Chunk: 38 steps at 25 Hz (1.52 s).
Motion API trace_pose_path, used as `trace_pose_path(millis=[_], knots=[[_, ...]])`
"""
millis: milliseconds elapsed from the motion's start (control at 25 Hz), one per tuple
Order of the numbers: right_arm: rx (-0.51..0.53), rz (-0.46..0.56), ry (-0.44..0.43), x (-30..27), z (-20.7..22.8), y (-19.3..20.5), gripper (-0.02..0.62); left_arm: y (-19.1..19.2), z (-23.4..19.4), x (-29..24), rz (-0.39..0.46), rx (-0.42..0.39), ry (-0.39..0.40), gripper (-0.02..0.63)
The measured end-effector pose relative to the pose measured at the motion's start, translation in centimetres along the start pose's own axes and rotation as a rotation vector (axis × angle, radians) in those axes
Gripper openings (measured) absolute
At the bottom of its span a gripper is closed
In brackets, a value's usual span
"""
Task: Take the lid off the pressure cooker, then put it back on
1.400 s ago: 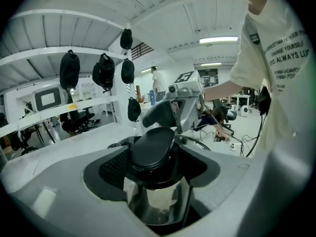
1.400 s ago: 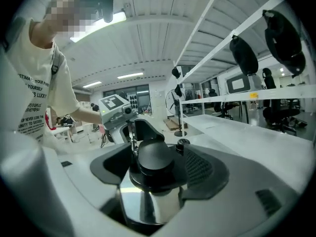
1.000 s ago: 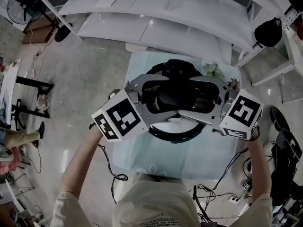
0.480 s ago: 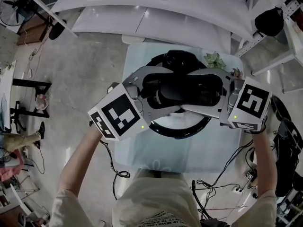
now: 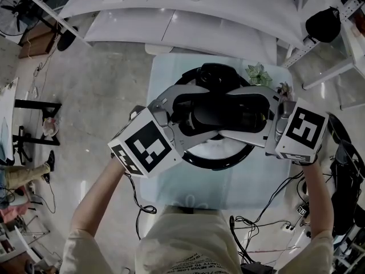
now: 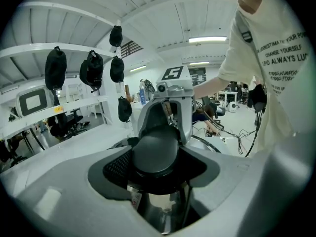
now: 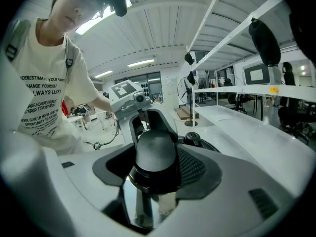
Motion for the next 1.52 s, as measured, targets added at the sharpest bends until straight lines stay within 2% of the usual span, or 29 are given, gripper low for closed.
trace_pose_path(millis=[400, 880, 1120, 1520], knots=[[-0.001, -0.006, 0.008, 0.3, -0.1, -0.3, 0.268, -0.4, 0.1, -0.1, -0.004, 0.009, 0.004, 0.299], [0.023, -0.001, 0.021, 0.7, -0.5, -2.6, 0.268, -2.4, -0.3, 1.0, 0.023, -0.013, 0.000, 0.299], [0.035, -0.001, 0.048, 1.0, -1.0, -4.2, 0.268, -3.8, -0.4, 1.8, 0.043, -0.033, 0.015, 0.299], [0.034, 0.006, 0.119, 1.8, -4.4, -5.7, 0.268, -5.7, 2.0, 3.1, 0.079, -0.069, 0.070, 0.299]])
Point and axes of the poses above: the fingertips, and each gripper's own axes: x backward along the fingers, z to its right, y out of its underside, the point moved 4 cm from there along x, backward along the fingers, and after that the axes turned 9 degrees about z, right-handed, at the moved point
